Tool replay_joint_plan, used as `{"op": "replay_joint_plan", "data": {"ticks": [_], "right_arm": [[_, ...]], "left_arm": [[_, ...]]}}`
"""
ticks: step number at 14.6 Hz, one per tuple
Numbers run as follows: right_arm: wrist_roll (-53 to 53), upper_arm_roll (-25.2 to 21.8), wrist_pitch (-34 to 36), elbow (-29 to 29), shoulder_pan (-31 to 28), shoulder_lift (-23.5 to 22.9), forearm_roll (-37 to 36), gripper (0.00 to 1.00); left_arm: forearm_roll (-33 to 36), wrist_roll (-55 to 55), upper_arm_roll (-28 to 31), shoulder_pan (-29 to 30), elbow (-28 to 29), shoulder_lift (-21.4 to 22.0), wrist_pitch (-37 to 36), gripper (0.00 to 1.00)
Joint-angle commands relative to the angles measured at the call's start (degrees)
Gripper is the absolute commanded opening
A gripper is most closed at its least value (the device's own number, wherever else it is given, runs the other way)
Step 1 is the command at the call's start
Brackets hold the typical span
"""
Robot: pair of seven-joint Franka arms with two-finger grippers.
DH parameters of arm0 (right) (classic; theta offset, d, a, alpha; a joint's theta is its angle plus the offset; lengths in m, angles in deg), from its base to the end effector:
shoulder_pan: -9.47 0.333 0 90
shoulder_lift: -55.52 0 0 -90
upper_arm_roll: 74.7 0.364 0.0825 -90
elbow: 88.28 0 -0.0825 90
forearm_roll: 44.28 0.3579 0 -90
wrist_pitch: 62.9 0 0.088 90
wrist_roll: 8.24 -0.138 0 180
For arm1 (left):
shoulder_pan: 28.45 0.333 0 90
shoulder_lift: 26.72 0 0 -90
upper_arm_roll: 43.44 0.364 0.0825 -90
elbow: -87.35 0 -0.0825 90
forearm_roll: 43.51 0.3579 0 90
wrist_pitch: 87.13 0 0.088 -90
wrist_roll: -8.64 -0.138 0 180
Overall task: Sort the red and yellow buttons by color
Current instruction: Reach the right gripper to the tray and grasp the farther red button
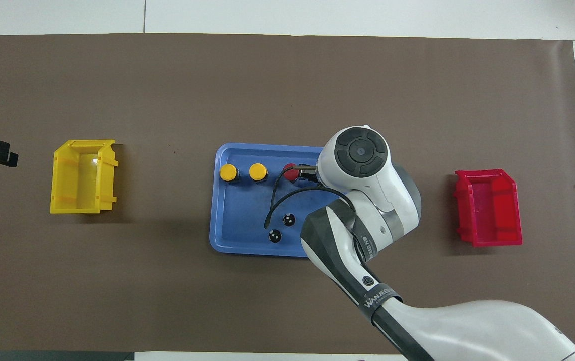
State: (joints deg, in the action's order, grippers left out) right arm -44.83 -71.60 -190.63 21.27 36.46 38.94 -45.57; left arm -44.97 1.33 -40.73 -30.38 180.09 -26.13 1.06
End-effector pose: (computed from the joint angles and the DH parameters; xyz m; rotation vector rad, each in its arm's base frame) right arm 0.5316 0.3042 0.3787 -3.1238 0.1601 -0.0394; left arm 0.5178 0.0036 0.6231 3.1040 -0.1770 -0.1044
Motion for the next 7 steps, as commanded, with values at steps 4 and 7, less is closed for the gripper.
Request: {"op": "replay_joint_plan", "data": {"ticks": [4,7], "right_arm": [[1.78,-0.12,-0.24,-0.13,-0.01,-0.38,-1.27,0.3],[2.22,-0.12,0.73,-1.01,-0.8,-0.38,-1.27,0.12]], "left_arm": [[0.84,0.54,0.01,1.4,0.77,0.55,0.24,1.0],[0.84,0.89,0.01,1.32,1.21,0.55,1.2,1.0]]}}
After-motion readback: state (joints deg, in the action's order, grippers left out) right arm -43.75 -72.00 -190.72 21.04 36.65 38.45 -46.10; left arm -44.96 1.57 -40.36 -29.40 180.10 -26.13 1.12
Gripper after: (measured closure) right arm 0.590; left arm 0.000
